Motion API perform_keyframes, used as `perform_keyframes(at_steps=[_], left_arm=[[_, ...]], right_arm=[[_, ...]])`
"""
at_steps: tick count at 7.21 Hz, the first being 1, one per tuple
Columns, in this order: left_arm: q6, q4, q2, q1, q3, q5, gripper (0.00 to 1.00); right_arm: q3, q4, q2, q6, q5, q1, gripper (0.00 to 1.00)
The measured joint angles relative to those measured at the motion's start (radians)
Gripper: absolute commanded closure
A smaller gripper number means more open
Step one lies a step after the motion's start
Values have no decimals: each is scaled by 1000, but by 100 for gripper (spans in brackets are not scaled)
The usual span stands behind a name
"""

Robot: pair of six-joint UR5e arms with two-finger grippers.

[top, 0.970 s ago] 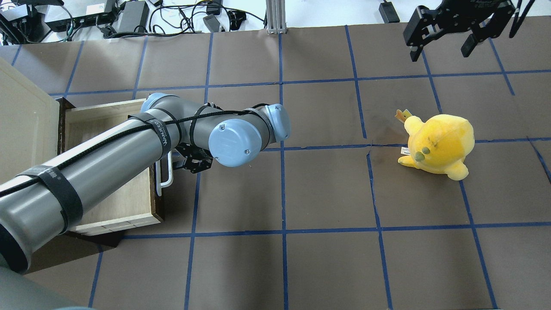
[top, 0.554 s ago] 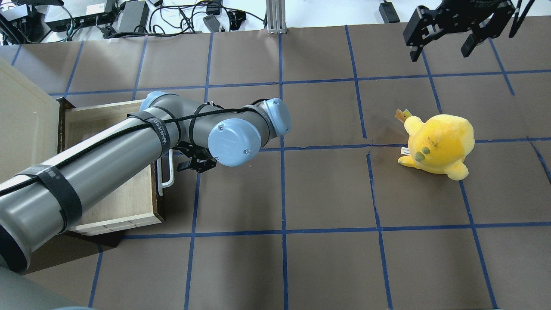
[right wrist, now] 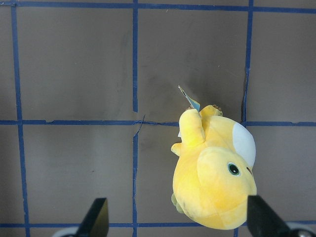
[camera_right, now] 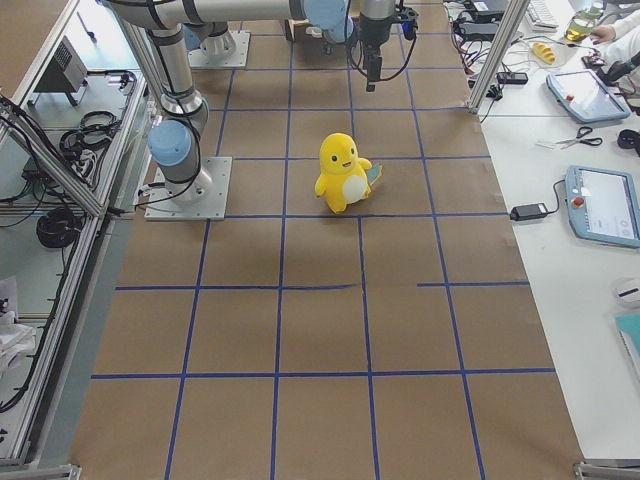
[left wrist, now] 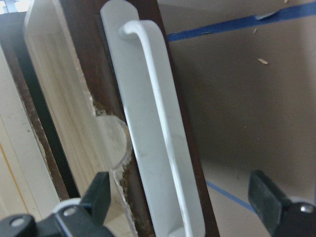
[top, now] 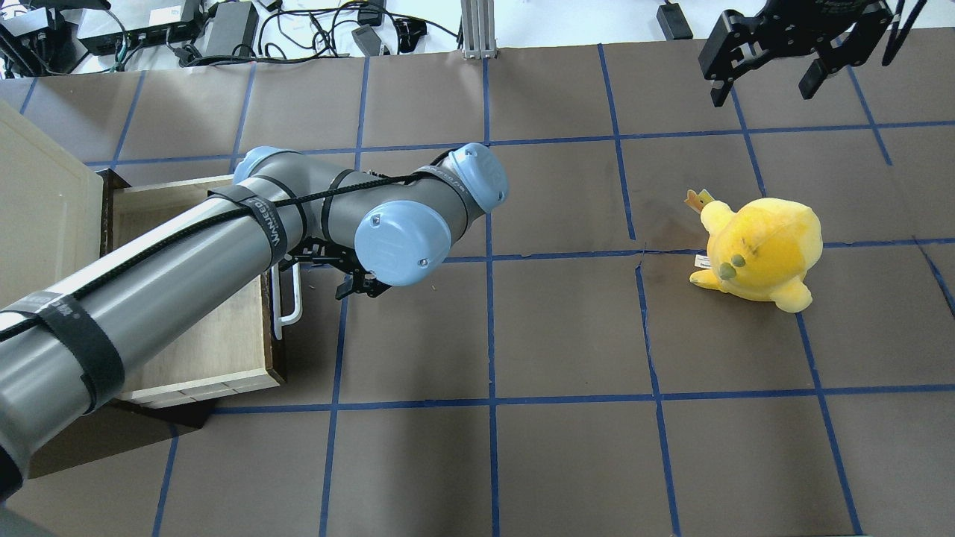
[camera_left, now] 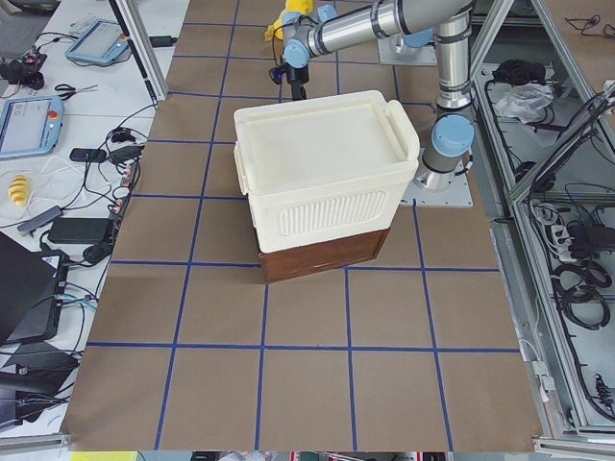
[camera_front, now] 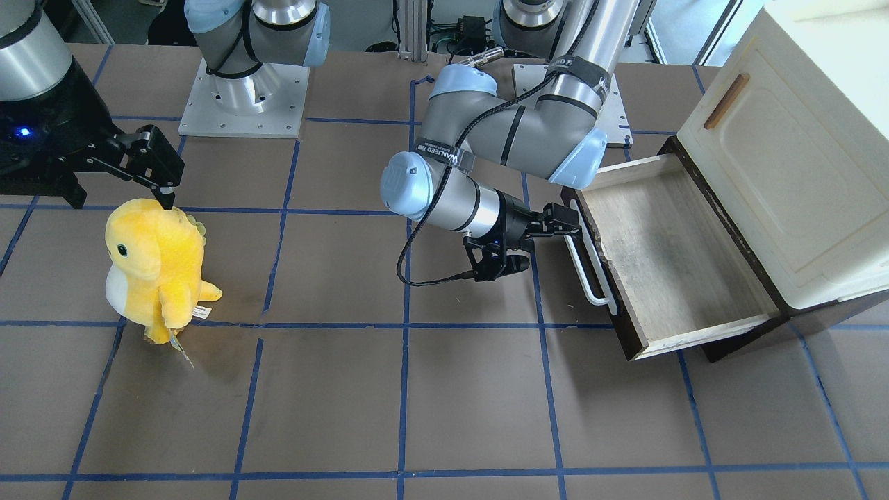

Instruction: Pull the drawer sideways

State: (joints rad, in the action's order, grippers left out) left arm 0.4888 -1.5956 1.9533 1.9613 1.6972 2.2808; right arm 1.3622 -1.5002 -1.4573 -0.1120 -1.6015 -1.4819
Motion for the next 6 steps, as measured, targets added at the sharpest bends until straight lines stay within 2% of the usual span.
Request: perform_keyframes(at_steps=[4, 6], left_arm=[[-243, 33, -190, -8, -82, -263, 0], [-327, 29, -287, -66, -102, -419, 0]], right_arm=[[0, 0, 0, 0, 0, 0, 0], [0, 0, 0, 0, 0, 0, 0]])
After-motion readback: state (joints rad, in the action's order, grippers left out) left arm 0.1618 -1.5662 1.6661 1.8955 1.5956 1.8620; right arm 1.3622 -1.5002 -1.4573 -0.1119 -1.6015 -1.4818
